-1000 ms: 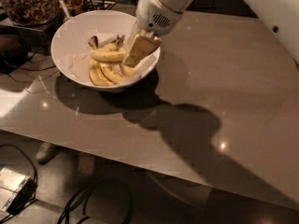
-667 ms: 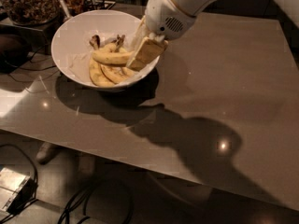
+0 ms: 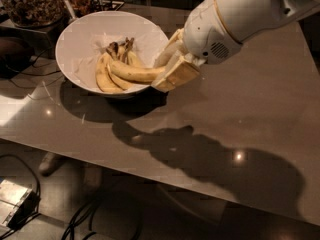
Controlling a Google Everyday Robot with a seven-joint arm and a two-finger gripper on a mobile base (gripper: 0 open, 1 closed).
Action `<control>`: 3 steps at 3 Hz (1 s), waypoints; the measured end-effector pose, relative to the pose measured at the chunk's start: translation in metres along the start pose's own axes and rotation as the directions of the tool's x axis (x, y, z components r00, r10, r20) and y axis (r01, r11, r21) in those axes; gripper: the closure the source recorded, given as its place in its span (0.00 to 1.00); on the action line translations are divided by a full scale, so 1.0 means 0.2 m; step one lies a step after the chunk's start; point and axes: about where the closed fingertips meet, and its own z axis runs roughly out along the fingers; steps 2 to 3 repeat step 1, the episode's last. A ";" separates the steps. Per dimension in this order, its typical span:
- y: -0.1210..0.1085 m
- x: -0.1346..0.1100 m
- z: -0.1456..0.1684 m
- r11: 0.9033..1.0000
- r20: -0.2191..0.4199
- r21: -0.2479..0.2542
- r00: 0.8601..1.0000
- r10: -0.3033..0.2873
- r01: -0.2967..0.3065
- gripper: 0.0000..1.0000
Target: Pick banana from white bowl
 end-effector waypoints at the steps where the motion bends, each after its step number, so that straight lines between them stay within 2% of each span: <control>1: 0.05 0.02 -0.04 0.999 0.025 0.027 0.999 -0.041 0.040 1.00; 3: 0.05 0.02 -0.04 0.999 0.025 0.027 0.999 -0.041 0.040 1.00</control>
Offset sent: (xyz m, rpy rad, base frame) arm 0.0000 0.0000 0.0000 0.0000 0.0000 0.0000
